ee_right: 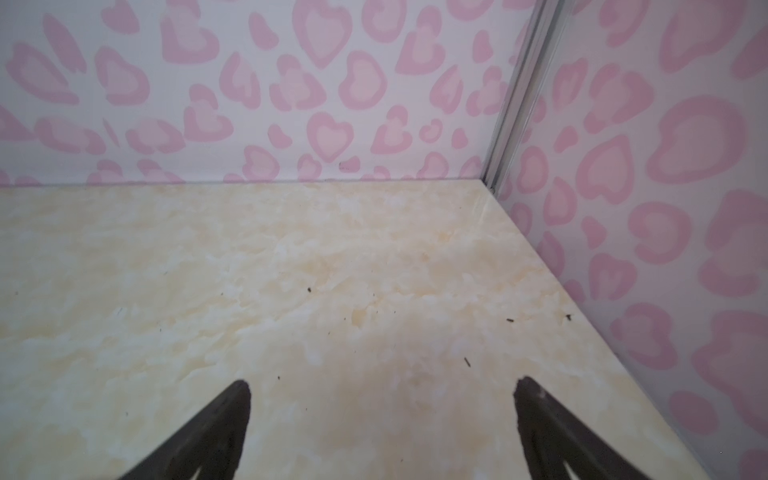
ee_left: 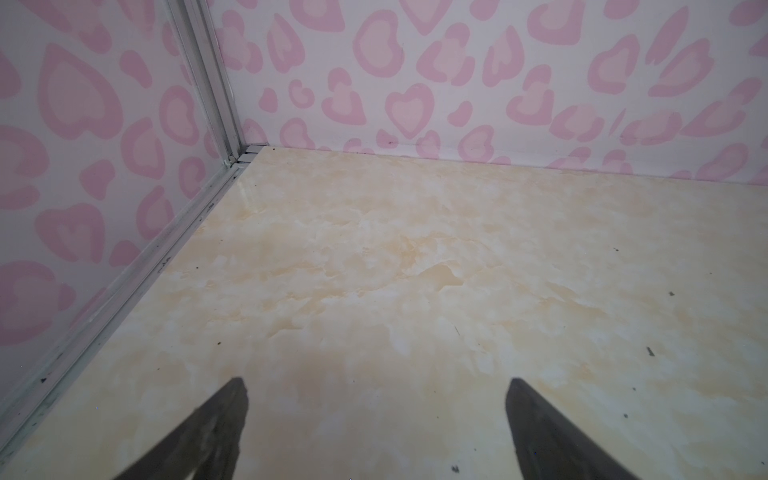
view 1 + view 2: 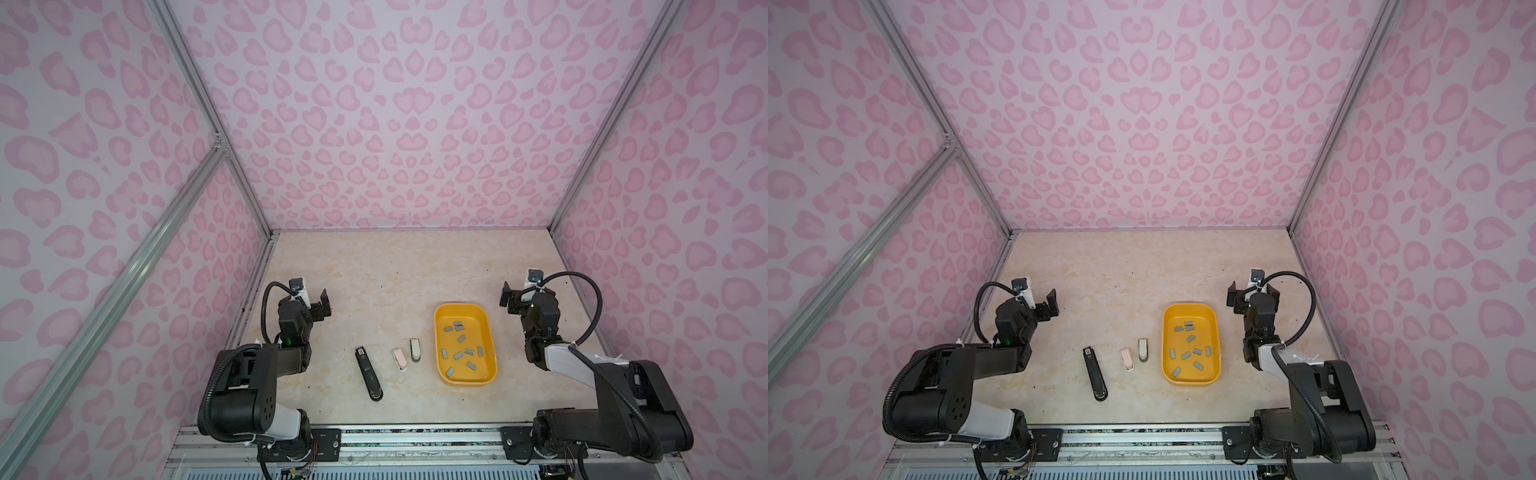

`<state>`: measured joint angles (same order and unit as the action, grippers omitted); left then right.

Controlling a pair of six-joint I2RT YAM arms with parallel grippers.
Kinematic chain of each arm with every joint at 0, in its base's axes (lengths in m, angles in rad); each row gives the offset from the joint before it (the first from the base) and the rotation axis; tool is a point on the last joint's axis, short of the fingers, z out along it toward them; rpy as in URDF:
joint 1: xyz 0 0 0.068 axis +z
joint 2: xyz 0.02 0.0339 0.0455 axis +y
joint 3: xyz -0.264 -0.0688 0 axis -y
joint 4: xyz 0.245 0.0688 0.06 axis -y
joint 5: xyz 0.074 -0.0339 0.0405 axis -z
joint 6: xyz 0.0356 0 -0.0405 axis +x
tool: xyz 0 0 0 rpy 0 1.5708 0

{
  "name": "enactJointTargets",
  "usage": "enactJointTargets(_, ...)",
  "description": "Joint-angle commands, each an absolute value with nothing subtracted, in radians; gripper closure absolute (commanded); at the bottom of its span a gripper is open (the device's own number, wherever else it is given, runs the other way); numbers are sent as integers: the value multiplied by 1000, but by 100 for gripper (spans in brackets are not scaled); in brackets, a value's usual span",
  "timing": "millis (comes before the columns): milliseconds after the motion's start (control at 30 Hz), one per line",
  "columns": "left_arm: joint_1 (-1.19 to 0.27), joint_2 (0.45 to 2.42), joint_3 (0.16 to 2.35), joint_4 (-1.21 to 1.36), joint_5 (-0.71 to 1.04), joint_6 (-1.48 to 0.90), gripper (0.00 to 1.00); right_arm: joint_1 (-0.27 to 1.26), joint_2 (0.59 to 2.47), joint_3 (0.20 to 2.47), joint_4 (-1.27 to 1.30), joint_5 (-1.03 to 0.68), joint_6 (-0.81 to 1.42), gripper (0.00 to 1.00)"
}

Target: Load the staples into the stapler

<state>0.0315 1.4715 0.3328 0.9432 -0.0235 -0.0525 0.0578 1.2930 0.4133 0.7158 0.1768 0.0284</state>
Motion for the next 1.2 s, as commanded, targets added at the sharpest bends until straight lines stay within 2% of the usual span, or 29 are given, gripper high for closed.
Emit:
enactJointTargets(0, 31, 1473, 336, 962, -22, -48, 2, 58, 1197, 447, 415, 306, 168, 1)
enactJointTargets(100, 14, 1450, 350, 934, -53, -41, 2, 58, 1112, 450, 332, 242, 273, 1)
enactJointTargets(200, 0, 1346, 530, 523, -100, -73, 2, 58, 1050, 446, 253, 204, 383, 1)
enactJointTargets(233, -1, 1338, 555, 477, -82, -82, 2, 57, 1039, 450, 203, 197, 410, 1)
enactJointTargets(367, -50, 1274, 523, 509, -91, -48, 2, 55, 1060, 436, 221, 154, 418, 1)
enactJointTargets(467, -54, 1221, 483, 554, -35, -51, 2, 54, 1096, 460, 207, 134, 405, 1)
enactJointTargets(633, -57, 1187, 469, 547, -49, -24, 2, 51, 1159, 473, 255, 249, 368, 1)
enactJointTargets(733, -55, 1139, 436, 570, -92, -24, 2, 42, 1183, 550, 130, 262, 381, 1)
enactJointTargets(900, -55, 1015, 383, 590, -70, -45, 2, 43, 1148, 565, 100, 141, 461, 1)
enactJointTargets(967, -56, 934, 375, 552, 64, -41, 2, 38, 1106, 549, 61, 132, 575, 1)
enactJointTargets(1033, -55, 859, 367, 563, 170, -97, 2, -13, 1064, 549, 1, -50, 602, 1)
enactJointTargets(1100, -55, 783, 406, 504, 197, -205, 2, -35, 1014, 504, 80, -273, 580, 1)
enactJointTargets(1167, -57, 716, 465, 400, 242, -266, 2, 1, 943, 452, 131, -323, 596, 1)
